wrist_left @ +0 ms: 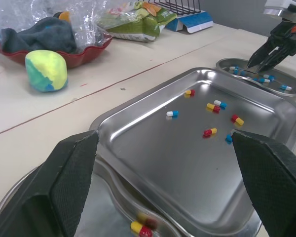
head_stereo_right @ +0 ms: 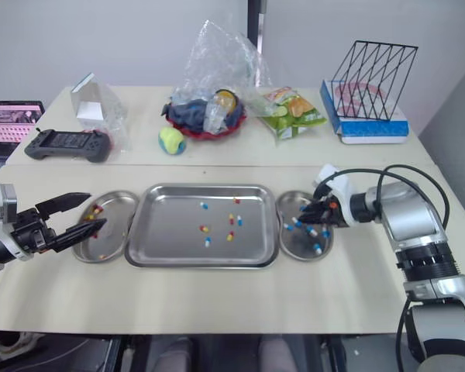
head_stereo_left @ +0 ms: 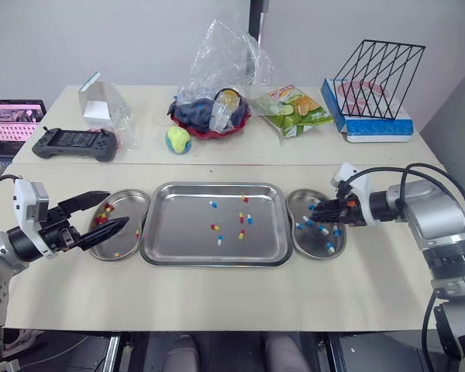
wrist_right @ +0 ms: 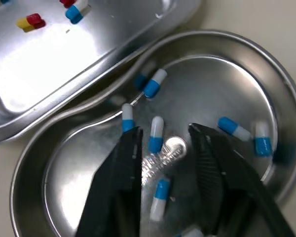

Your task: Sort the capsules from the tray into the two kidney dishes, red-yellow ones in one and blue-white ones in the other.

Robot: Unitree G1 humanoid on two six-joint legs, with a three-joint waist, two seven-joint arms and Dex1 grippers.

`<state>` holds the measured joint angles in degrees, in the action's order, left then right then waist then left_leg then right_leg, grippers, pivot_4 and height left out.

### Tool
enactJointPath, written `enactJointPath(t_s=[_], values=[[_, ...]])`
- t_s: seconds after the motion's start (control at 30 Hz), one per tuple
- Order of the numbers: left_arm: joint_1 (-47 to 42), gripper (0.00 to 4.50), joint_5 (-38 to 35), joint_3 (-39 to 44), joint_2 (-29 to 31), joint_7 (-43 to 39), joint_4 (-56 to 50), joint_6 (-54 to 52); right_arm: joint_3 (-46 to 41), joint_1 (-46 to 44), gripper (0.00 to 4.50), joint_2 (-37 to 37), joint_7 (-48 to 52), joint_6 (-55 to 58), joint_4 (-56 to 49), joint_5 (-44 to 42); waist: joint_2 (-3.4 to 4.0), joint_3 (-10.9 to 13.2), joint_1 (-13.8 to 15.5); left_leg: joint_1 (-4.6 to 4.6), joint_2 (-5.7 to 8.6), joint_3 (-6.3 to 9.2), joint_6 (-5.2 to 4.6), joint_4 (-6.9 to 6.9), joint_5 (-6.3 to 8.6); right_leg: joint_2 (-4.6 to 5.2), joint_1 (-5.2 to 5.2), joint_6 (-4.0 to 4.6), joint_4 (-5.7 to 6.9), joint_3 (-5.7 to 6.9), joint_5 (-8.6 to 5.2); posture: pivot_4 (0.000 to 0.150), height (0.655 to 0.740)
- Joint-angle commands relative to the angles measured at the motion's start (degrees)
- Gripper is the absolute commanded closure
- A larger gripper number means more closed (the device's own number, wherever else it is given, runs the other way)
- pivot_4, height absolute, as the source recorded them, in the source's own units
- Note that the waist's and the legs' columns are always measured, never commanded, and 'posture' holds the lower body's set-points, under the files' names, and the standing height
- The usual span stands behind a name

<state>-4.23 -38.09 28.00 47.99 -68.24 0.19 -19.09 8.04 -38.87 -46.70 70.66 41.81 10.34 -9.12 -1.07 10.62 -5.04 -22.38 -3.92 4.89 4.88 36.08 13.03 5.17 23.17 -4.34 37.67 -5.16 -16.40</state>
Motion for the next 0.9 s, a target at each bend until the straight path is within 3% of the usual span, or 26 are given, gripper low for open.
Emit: enactJointPath(t_s=[0.03,0.17,0.5,0.63,0.9], values=[[-0.93,0.00,0.25,0.83,1.35,-0.51,0.12,1.13,-3.54,-0.80,1.39,-2.96,-0.21,-2.01,-1.98,-1.23,0.00,0.00,0.30,0.00,0.01,0.00,0.00,0.00,0.00,0.01,0.00,0.00,0.00,0.00,0.00,0.150,0.7380],[-1.50,0.00,0.44,1.89,1.15,-0.02,2.33,1.94,-7.67,-2.53,0.03,-4.29,-0.92,-5.15,1.55,-3.41,0.00,0.00,0.88,0.02,0.00,-0.01,0.00,0.01,0.00,0.00,0.00,0.00,0.00,-0.01,0.00,0.150,0.7380],[-0.96,0.00,2.49,7.32,3.95,-0.03,13.71,6.17,-21.86,4.35,0.03,-7.17,-2.54,-19.62,11.05,-7.53,0.00,0.00,1.03,0.04,0.00,-0.03,0.00,-0.02,0.00,0.00,-0.03,0.00,-0.02,0.00,0.00,0.150,0.7380],[-1.80,0.00,4.77,10.75,3.62,3.36,23.23,12.87,-30.16,9.08,0.03,-5.62,-7.15,-25.37,20.00,-10.51,0.00,0.00,1.11,0.07,0.00,-0.06,0.00,-0.03,0.00,0.01,-0.05,0.00,-0.02,0.00,0.00,0.150,0.7380],[-5.13,0.00,13.10,8.72,2.28,13.84,32.70,24.39,-32.86,13.74,0.03,-2.72,-11.46,-36.39,25.22,-9.97,0.00,0.00,0.82,0.18,0.00,-0.08,0.05,-0.01,-0.03,-0.01,-0.08,0.00,0.16,-0.05,0.00,0.150,0.7380]])
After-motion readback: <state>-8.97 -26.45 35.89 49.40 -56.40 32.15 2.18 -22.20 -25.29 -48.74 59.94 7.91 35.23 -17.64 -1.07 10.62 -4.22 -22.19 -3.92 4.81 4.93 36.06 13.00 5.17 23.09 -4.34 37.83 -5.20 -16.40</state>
